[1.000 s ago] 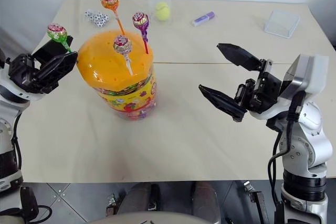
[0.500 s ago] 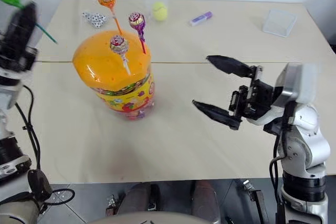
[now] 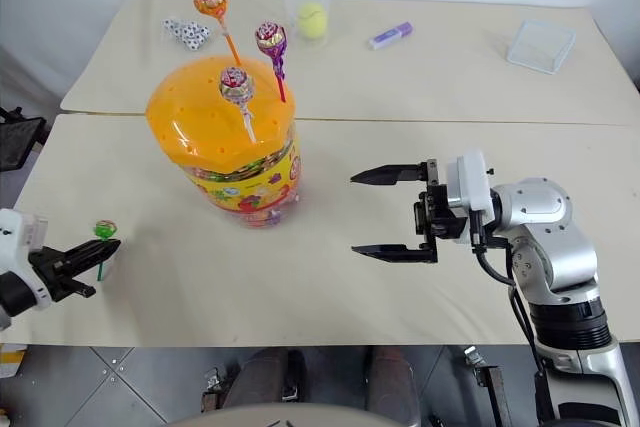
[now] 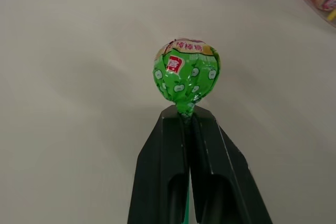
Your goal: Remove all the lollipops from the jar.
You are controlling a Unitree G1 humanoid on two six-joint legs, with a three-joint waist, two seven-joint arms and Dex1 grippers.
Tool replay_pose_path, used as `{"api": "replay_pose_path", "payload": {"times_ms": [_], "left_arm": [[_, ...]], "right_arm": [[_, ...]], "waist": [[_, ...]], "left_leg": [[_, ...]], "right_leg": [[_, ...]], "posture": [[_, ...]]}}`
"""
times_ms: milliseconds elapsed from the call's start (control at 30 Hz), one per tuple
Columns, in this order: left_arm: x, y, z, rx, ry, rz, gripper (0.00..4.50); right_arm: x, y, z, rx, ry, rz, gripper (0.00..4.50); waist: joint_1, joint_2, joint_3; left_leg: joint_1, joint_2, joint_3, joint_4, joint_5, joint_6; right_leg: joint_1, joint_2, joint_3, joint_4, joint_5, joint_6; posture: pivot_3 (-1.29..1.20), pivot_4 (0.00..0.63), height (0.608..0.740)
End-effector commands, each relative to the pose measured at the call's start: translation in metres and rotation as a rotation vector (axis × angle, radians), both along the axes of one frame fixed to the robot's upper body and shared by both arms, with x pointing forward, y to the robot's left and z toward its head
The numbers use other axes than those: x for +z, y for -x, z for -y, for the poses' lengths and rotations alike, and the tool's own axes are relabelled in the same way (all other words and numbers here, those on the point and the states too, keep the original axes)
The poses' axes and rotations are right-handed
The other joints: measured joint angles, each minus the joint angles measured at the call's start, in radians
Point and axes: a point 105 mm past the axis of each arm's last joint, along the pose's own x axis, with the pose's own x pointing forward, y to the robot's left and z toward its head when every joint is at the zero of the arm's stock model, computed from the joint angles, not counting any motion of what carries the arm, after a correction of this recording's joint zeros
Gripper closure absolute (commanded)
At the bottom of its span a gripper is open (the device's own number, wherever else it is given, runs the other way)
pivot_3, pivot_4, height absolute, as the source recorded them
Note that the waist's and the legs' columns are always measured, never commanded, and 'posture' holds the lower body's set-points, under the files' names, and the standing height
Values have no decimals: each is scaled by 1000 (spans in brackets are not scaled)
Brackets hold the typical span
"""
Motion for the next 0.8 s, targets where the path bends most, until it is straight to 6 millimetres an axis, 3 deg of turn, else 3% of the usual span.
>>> {"api": "replay_pose_path", "payload": {"times_ms": [33,200,333,367,433,533,633,800], "left_arm": [[-3,4,9,-42,-15,3,3172],[14,6,5,-93,-11,103,1669],[71,20,10,-303,-11,393,459],[79,21,8,-301,14,429,459],[118,20,15,-347,104,566,459],[160,21,46,-468,237,733,459],[171,24,68,-552,298,812,459],[174,25,77,-584,381,846,459]], "right_arm": [[9,0,1,-12,-35,27,0],[18,-4,0,-36,-105,16,0],[62,-25,-9,-117,-314,-23,0],[68,-26,-11,-110,-343,-27,0],[82,-44,-28,-165,-351,-15,0],[97,-64,-51,-201,-362,-24,0],[98,-67,-67,-184,-337,-40,0],[96,-70,-84,-161,-303,-85,0]], "waist": [[-1,0,0],[-5,0,0],[-18,0,0],[-19,0,0],[-22,0,0],[-28,0,0],[-34,0,0],[-44,0,0]], "left_leg": [[1,0,0,0,0,0],[-1,0,4,0,0,0],[-2,1,9,0,0,0],[-1,1,11,0,0,0],[0,2,11,0,0,0],[0,2,10,1,0,-1],[-1,1,8,0,-1,0],[-1,0,9,0,-3,1]], "right_leg": [[0,0,0,1,0,0],[-5,0,2,5,-1,-1],[-9,0,4,7,-1,-2],[-10,0,4,7,-1,-3],[-10,0,4,9,-2,-3],[-11,-1,5,11,-2,-3],[-11,-2,4,12,-1,-3],[-11,-1,3,12,-1,-3]], "posture": [[0,150,740],[0,150,740],[0,150,740],[0,150,740],[0,150,740],[0,150,740],[0,150,740],[0,150,740]]}}
